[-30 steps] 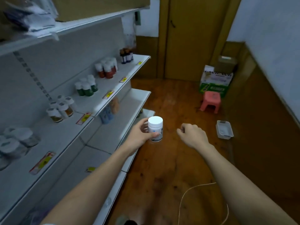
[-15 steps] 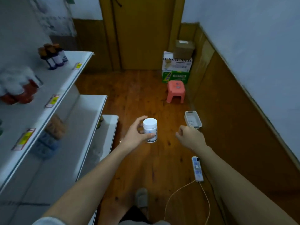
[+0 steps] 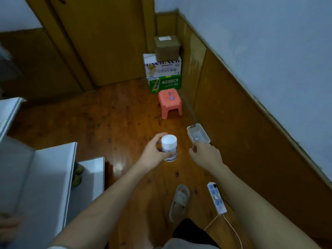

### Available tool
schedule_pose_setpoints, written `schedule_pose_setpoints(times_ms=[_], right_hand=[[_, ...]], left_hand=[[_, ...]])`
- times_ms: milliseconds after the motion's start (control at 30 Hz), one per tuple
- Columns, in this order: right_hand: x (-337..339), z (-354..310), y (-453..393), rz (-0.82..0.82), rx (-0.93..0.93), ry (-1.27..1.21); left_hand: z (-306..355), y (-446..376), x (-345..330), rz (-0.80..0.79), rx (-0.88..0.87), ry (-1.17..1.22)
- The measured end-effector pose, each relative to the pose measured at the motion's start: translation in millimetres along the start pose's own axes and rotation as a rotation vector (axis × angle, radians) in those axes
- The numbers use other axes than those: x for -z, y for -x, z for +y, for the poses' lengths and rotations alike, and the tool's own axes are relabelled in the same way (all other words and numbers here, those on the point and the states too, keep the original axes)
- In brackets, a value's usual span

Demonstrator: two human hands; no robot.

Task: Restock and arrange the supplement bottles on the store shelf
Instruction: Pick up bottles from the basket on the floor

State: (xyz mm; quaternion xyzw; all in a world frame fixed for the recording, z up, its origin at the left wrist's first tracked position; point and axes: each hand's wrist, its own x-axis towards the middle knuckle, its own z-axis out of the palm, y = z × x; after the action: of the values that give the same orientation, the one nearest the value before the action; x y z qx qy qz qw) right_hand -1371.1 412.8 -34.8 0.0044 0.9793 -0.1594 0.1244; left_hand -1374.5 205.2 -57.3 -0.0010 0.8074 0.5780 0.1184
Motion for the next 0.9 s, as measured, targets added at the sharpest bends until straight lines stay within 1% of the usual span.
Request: schedule_pose_setpoints(times_ms=[67,333,500,600,700,767,833,900], right_hand=[[3.0,14.1,-41.8,-0.013,-0.032,-0.013],[24.5,61.0,-182.1,-0.171,-0.121,-0.045],[14.6,87.8,-264.9,-0.265,-0.186,-0.075],[-15.6,113.6,-321.1,-0.321,-0.279,-0.107],[-59.6,140.0,-375.5,-0.354,-0.362,-0.150],[-93.1,160.6,-413.7,-0.398,-0.391,-0.174],[-129.8,185.7,-453.2,-0.453,-0.470,-0.220],[-166.7,210.9,-489.4,-0.415,-0.571,-0.315]], left_hand=[[6.9,-50.1,-5.7,-0.026,-0.006,-0.030],[40.6,-218.5,-30.5,-0.115,0.060,-0.118],[31.3,-309.9,-54.8,-0.216,0.129,-0.131],[4.9,-380.3,-75.5,-0.311,0.182,-0.187],[-31.8,-452.1,-96.0,-0.397,0.225,-0.235],[-60.6,-496.3,-108.0,-0.437,0.223,-0.262],[-93.6,-537.7,-123.1,-0.480,0.209,-0.290],[-133.2,-572.1,-144.4,-0.519,0.230,-0.295]])
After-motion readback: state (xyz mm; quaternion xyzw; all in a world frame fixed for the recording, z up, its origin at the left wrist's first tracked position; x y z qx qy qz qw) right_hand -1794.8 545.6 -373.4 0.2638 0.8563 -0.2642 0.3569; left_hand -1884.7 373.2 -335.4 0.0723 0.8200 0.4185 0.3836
